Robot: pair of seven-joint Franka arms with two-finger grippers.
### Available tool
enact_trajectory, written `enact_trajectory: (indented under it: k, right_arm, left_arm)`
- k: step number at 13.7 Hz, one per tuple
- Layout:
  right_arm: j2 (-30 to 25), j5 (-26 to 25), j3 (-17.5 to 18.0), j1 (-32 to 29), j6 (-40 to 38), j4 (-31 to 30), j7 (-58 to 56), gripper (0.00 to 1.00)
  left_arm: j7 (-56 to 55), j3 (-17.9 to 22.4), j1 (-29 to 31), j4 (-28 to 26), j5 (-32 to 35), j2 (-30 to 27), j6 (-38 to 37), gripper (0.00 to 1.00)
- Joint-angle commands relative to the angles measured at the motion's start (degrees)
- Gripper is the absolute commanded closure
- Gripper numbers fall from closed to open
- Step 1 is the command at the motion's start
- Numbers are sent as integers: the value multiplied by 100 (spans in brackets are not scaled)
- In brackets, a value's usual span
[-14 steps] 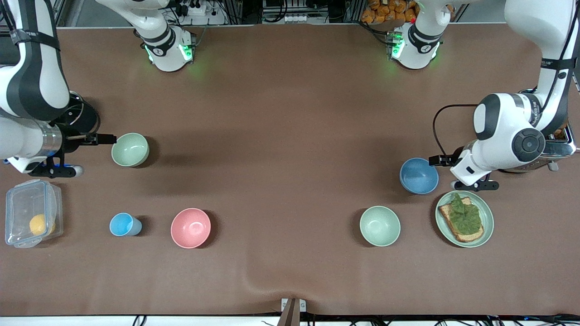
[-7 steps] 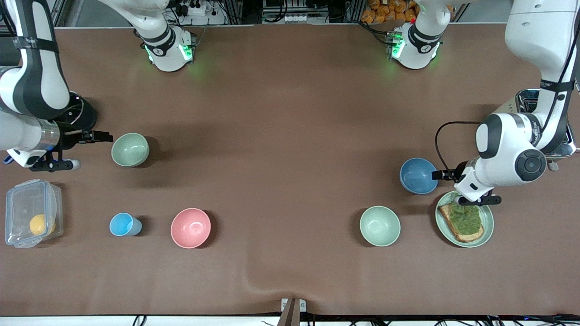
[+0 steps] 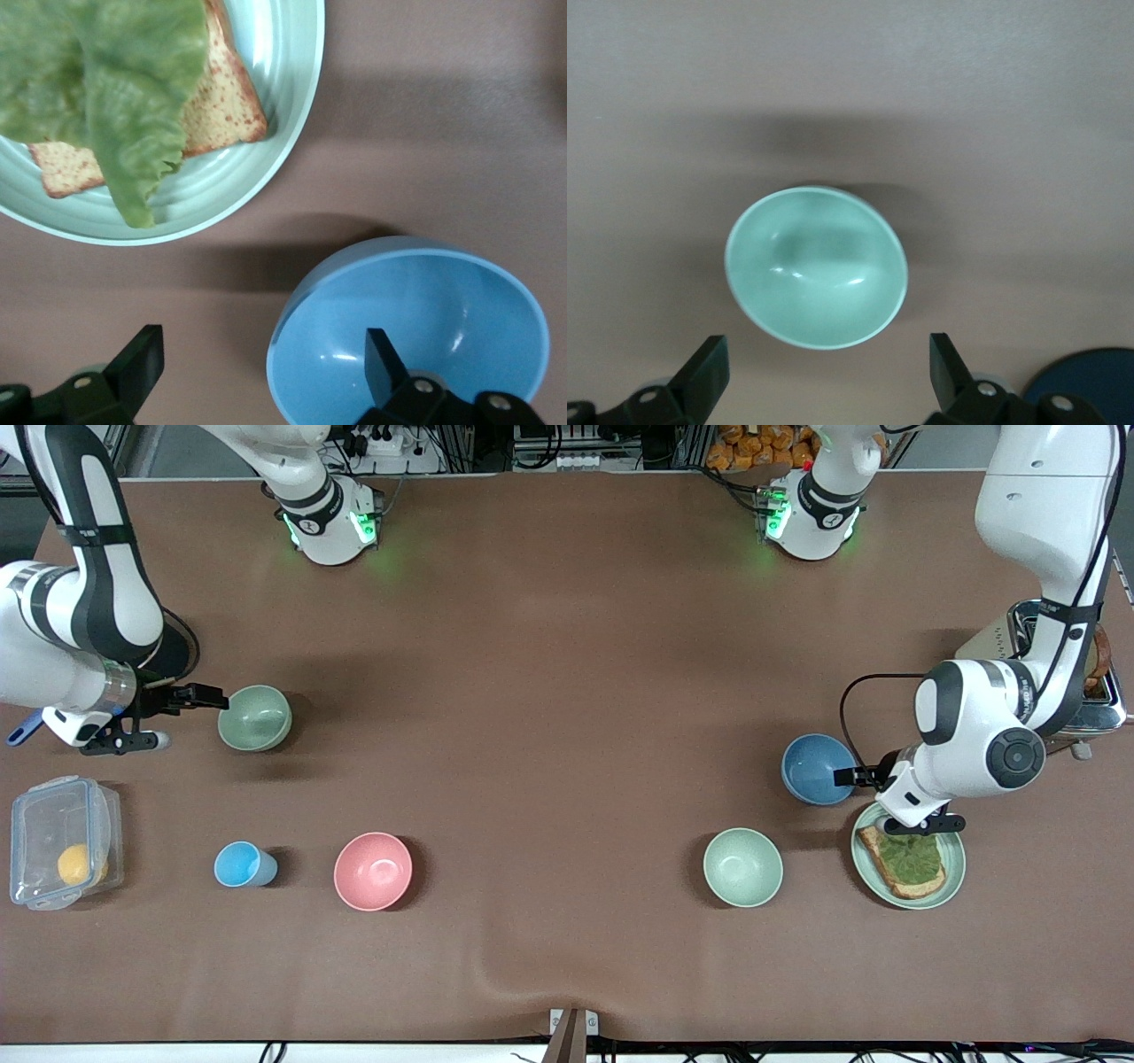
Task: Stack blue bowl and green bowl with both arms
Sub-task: 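Lower both grippers and grasp the bowl rims, then lift the green bowl with the right gripper while the left gripper lifts the blue bowl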
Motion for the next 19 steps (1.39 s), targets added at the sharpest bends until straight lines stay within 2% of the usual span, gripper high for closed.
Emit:
enact_trajectory:
  k: [1,3,4,6,7,8,9,10,11,14,15,17,19]
  right_arm:
    - [-158,5,86,-261,649,-606,-267,1]
    - [-158,6,86,-280,1107,-888,-338,5]
    - [-140,6,86,-280,1239,-968,-346,15]
    - [-52,14,86,-411,1547,-1064,-425,16]
    - [9,14,86,-429,1635,-1091,-521,20]
    - [53,23,86,-481,1749,-1135,-557,28]
    - [62,32,95,-508,1890,-1205,-557,30]
    - [71,32,95,-508,2056,-1284,-566,32]
    - [123,32,95,-517,2258,-1380,-627,33]
    - [282,119,112,-631,2900,-1662,-821,51]
    - [291,172,112,-631,2980,-1697,-821,59]
    - [300,356,112,-640,2990,-1707,-1022,84]
    - [326,847,104,-640,2981,-1707,-1548,100]
  left_arm:
    - [-313,-27,-42,28,58,96,73,0]
    - [-419,-27,-77,28,58,228,73,0]
    - [-446,-27,-86,28,58,228,73,0]
    - [-455,-27,-95,28,58,237,73,0]
    - [-455,-27,-104,28,58,246,73,0]
    - [-455,-27,-130,28,58,246,73,18]
    - [-455,-27,-130,28,101,246,73,36]
    - [-455,-27,-139,28,110,246,73,48]
    - [-455,-27,-139,28,102,246,73,55]
    - [-455,-27,-139,28,102,246,73,65]
    - [-464,-27,-139,28,102,246,73,68]
    - [-455,-27,-130,28,102,246,73,81]
    - [-464,-27,-130,28,110,246,73,90]
